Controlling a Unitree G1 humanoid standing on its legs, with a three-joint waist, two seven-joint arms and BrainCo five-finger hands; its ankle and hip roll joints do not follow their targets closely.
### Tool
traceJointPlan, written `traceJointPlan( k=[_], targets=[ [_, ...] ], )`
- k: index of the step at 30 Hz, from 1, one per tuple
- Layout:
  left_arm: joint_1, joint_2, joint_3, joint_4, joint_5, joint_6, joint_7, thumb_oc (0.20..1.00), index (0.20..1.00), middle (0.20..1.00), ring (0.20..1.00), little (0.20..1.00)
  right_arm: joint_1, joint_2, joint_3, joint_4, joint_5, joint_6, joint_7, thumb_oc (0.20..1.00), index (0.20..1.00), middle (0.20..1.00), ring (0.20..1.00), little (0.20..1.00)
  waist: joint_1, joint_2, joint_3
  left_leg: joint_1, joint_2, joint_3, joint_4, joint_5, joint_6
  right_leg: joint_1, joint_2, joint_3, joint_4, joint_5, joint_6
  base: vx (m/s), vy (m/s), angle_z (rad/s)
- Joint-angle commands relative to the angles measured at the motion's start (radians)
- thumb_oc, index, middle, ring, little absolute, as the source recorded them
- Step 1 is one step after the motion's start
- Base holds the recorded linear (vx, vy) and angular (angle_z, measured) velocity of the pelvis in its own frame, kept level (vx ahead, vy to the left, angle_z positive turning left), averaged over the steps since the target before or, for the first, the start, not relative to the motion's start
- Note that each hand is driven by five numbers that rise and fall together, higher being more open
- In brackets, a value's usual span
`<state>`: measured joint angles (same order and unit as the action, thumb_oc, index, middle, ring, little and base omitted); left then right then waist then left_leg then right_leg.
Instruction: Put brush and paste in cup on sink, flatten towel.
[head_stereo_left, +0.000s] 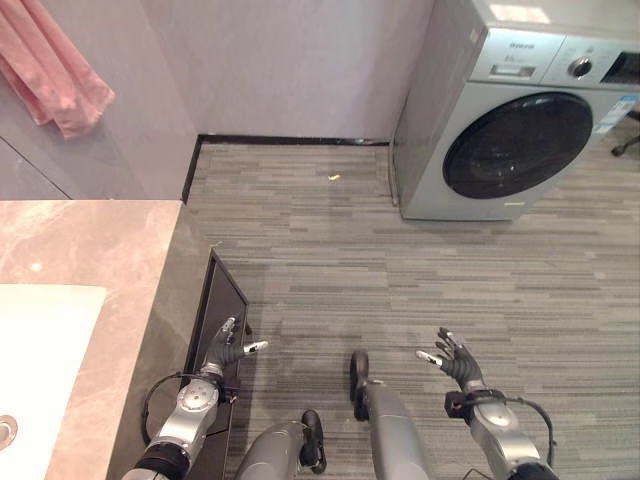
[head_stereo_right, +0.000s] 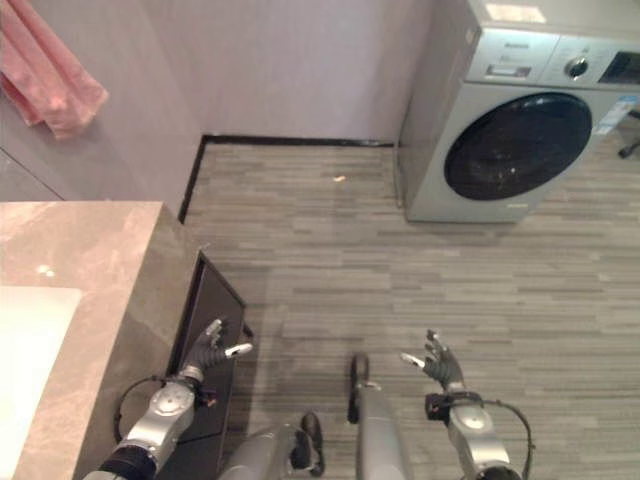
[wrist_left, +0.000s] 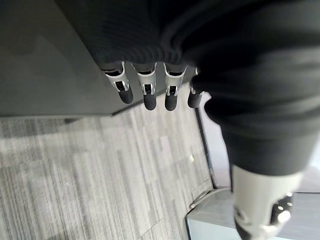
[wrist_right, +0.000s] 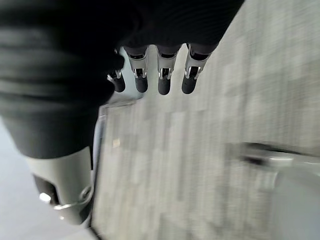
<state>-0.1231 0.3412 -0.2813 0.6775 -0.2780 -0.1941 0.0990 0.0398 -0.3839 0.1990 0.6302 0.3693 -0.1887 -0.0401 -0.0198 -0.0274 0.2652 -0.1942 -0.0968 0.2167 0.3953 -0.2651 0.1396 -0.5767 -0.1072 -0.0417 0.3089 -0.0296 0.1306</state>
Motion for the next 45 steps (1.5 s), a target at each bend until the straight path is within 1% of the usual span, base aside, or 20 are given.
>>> traceJointPlan(
  k=[1, 4, 8, 10, 12, 14, 15, 16, 18, 21, 23, 29, 33, 36, 37, 38, 39, 40, 42, 45],
  targets=[
    [-0.011, 0.01, 0.002, -0.028, -0.071, -0.038, -0.016, 1.0, 1.0, 1.0, 1.0, 1.0, -0.027, -0.032, -0.037, -0.009, 0.006, -0.032, 0.015, 1.0, 1.0, 1.0, 1.0, 1.0, -0.004, -0.012, -0.037, 0.149, -0.008, -0.081, -0.026, 0.017, -0.086, 0.131, 0.001, 0.029, -0.076, 0.178, 0.033, 0.19, -0.119, 0.23],
    [-0.012, -0.004, 0.005, -0.01, -0.091, -0.037, -0.015, 1.0, 1.0, 1.0, 1.0, 1.0, -0.004, -0.042, -0.036, -0.022, 0.004, -0.029, 0.026, 1.0, 1.0, 1.0, 1.0, 1.0, -0.004, -0.01, -0.056, 0.181, 0.011, -0.112, -0.084, 0.038, -0.101, 0.138, 0.022, 0.023, -0.049, 0.184, 0.015, 0.18, -0.144, 0.49],
    [-0.003, -0.007, 0.016, 0.003, -0.116, -0.029, -0.023, 1.0, 1.0, 1.0, 1.0, 1.0, 0.021, -0.071, -0.027, -0.021, -0.039, -0.016, 0.034, 1.0, 1.0, 1.0, 1.0, 1.0, -0.008, 0.003, -0.094, 0.229, 0.065, -0.149, -0.124, 0.072, -0.137, 0.163, 0.064, -0.014, -0.013, 0.118, -0.013, 0.28, -0.241, 0.32],
    [-0.026, -0.002, -0.002, 0.054, -0.087, -0.027, -0.029, 1.0, 1.0, 1.0, 1.0, 1.0, 0.041, -0.088, -0.031, -0.03, -0.066, -0.016, 0.035, 1.0, 1.0, 1.0, 1.0, 1.0, -0.004, 0.009, -0.097, 0.217, 0.124, -0.176, -0.104, 0.186, -0.197, 0.205, 0.074, -0.065, -0.017, 0.088, -0.036, 0.34, -0.369, 0.35],
    [-0.034, -0.001, -0.01, 0.06, -0.08, -0.027, -0.024, 1.0, 1.0, 1.0, 1.0, 1.0, 0.064, -0.1, -0.036, -0.059, -0.068, -0.016, 0.041, 1.0, 1.0, 1.0, 1.0, 1.0, -0.007, 0.006, -0.092, 0.187, 0.136, -0.18, -0.058, 0.251, -0.219, 0.226, 0.064, -0.091, -0.039, 0.084, -0.048, 0.2, -0.215, 0.6],
    [-0.046, 0.002, -0.018, 0.058, -0.076, -0.028, -0.022, 1.0, 1.0, 1.0, 1.0, 1.0, 0.064, -0.111, -0.019, -0.067, -0.102, -0.013, 0.046, 1.0, 1.0, 1.0, 1.0, 1.0, 0.006, 0.006, -0.082, 0.145, 0.095, -0.198, -0.098, 0.249, -0.211, 0.257, 0.056, -0.106, -0.077, 0.075, -0.045, 0.18, -0.139, 0.65],
    [-0.049, -0.001, -0.024, 0.051, -0.075, -0.035, -0.023, 1.0, 1.0, 1.0, 1.0, 1.0, 0.066, -0.124, -0.015, -0.064, -0.131, -0.016, 0.039, 1.0, 1.0, 1.0, 1.0, 1.0, 0.017, 0.007, -0.069, 0.055, 0.078, -0.141, -0.179, 0.227, -0.186, 0.288, 0.037, -0.127, -0.107, 0.067, -0.031, 0.16, -0.091, 0.57],
    [-0.049, -0.001, -0.025, 0.051, -0.075, -0.035, -0.023, 1.0, 1.0, 1.0, 1.0, 1.0, 0.067, -0.124, -0.015, -0.064, -0.131, -0.016, 0.039, 1.0, 1.0, 1.0, 1.0, 1.0, 0.018, 0.008, -0.07, 0.056, 0.078, -0.14, -0.176, 0.223, -0.185, 0.288, 0.037, -0.126, -0.105, 0.064, -0.03, 0.14, -0.047, 0.6],
    [-0.058, -0.002, -0.037, 0.038, -0.078, -0.04, -0.017, 1.0, 1.0, 1.0, 1.0, 1.0, 0.061, -0.136, -0.016, -0.069, -0.135, -0.018, 0.03, 1.0, 1.0, 1.0, 1.0, 1.0, 0.046, 0.016, -0.051, -0.079, 0.088, -0.083, -0.226, 0.275, -0.176, 0.32, 0.036, -0.134, -0.115, 0.044, -0.027, 0.15, 0.012, 0.46],
    [-0.055, 0.01, -0.045, 0.02, -0.069, -0.038, -0.021, 1.0, 1.0, 1.0, 1.0, 1.0, 0.055, -0.13, -0.009, -0.071, -0.143, -0.018, 0.026, 1.0, 1.0, 1.0, 1.0, 1.0, 0.085, 0.021, -0.042, -0.161, 0.119, -0.07, -0.26, 0.379, -0.2, 0.398, 0.063, -0.124, -0.124, 0.005, -0.032, 0.3, 0.013, -0.02],
    [-0.039, 0.023, -0.044, -0.009, -0.066, -0.035, -0.029, 1.0, 1.0, 1.0, 1.0, 1.0, 0.053, -0.126, -0.001, -0.073, -0.152, -0.015, 0.034, 1.0, 1.0, 1.0, 1.0, 1.0, 0.1, 0.016, -0.04, -0.152, 0.118, -0.075, -0.244, 0.37, -0.19, 0.421, 0.066, -0.105, -0.106, -0.021, -0.03, 0.31, 0.091, -0.4],
    [0.002, 0.036, -0.037, -0.061, -0.069, -0.032, -0.04, 1.0, 1.0, 1.0, 1.0, 1.0, 0.034, -0.103, 0.009, -0.058, -0.163, -0.001, 0.052, 1.0, 1.0, 1.0, 1.0, 1.0, 0.119, -0.001, -0.07, -0.138, 0.079, -0.07, -0.14, 0.262, -0.132, 0.466, 0.015, -0.04, -0.061, -0.065, -0.006, 0.26, 0.195, -0.44],
    [0.038, 0.059, -0.029, -0.11, -0.07, -0.028, -0.058, 1.0, 1.0, 1.0, 1.0, 1.0, 0.022, -0.091, 0.01, -0.069, -0.158, -0.001, 0.064, 1.0, 1.0, 1.0, 1.0, 1.0, 0.136, 0.007, -0.101, -0.111, 0.049, -0.049, -0.097, 0.198, -0.107, 0.477, -0.041, -0.01, -0.03, -0.045, 0.022, 0.22, 0.243, -0.5],
    [0.053, 0.078, -0.03, -0.12, -0.061, -0.025, -0.07, 1.0, 1.0, 1.0, 1.0, 1.0, 0.017, -0.088, 0.019, -0.085, -0.166, 0.001, 0.07, 1.0, 1.0, 1.0, 1.0, 1.0, 0.127, 0.022, -0.102, -0.069, 0.024, -0.056, -0.114, 0.189, -0.085, 0.434, -0.064, 0.001, 0.085, 0.042, 0.024, 0.11, 0.189, 0.02],
    [0.055, 0.081, -0.032, -0.113, -0.055, -0.024, -0.073, 1.0, 1.0, 1.0, 1.0, 1.0, 0.013, -0.086, 0.028, -0.087, -0.167, 0.001, 0.073, 1.0, 1.0, 1.0, 1.0, 1.0, 0.121, 0.029, -0.097, -0.054, 0.019, -0.059, -0.124, 0.191, -0.079, 0.416, -0.061, 0.004, 0.126, 0.065, 0.02, 0.14, 0.202, 0.22],
    [0.067, 0.09, -0.03, -0.123, -0.053, -0.025, -0.074, 1.0, 1.0, 1.0, 1.0, 1.0, 0.021, -0.086, 0.03, -0.111, -0.164, -0.004, 0.08, 1.0, 1.0, 1.0, 1.0, 1.0, 0.101, 0.043, -0.092, -0.023, 0.013, -0.082, -0.153, 0.202, -0.071, 0.378, -0.005, 0.037, 0.183, 0.083, 0.014, 0.12, 0.142, 0.14],
    [0.068, 0.09, -0.03, -0.124, -0.053, -0.025, -0.074, 1.0, 1.0, 1.0, 1.0, 1.0, 0.022, -0.086, 0.03, -0.111, -0.164, -0.003, 0.08, 1.0, 1.0, 1.0, 1.0, 1.0, 0.1, 0.043, -0.091, -0.021, 0.012, -0.082, -0.153, 0.201, -0.071, 0.379, -0.006, 0.037, 0.186, 0.08, 0.014, 0.16, 0.156, 0.56],
    [0.061, 0.089, -0.034, -0.11, -0.04, -0.025, -0.077, 1.0, 1.0, 1.0, 1.0, 1.0, 0.031, -0.081, 0.034, -0.129, -0.166, -0.005, 0.084, 1.0, 1.0, 1.0, 1.0, 1.0, 0.076, 0.049, -0.082, 0.005, -0.002, -0.104, -0.185, 0.218, -0.07, 0.314, 0.068, 0.05, 0.194, 0.043, -0.001, 0.1, 0.11, 0.73],
    [0.072, 0.086, -0.029, -0.108, -0.035, -0.029, -0.073, 1.0, 1.0, 1.0, 1.0, 1.0, 0.037, -0.082, 0.037, -0.145, -0.168, -0.007, 0.09, 1.0, 1.0, 1.0, 1.0, 1.0, 0.075, 0.047, -0.077, 0.026, 0.001, -0.092, -0.214, 0.211, -0.078, 0.284, 0.037, -0.032, 0.105, 0.034, -0.001, 0.13, 0.077, 0.63],
    [0.053, 0.081, -0.042, -0.078, -0.027, -0.027, -0.071, 1.0, 1.0, 1.0, 1.0, 1.0, 0.044, -0.089, 0.03, -0.14, -0.16, -0.017, 0.078, 1.0, 1.0, 1.0, 1.0, 1.0, 0.034, 0.036, -0.05, 0.066, -0.028, -0.136, -0.217, 0.202, -0.091, 0.159, 0.08, 0.031, -0.003, 0.094, 0.015, 0.2, -0.043, 0.23]
  ],
)
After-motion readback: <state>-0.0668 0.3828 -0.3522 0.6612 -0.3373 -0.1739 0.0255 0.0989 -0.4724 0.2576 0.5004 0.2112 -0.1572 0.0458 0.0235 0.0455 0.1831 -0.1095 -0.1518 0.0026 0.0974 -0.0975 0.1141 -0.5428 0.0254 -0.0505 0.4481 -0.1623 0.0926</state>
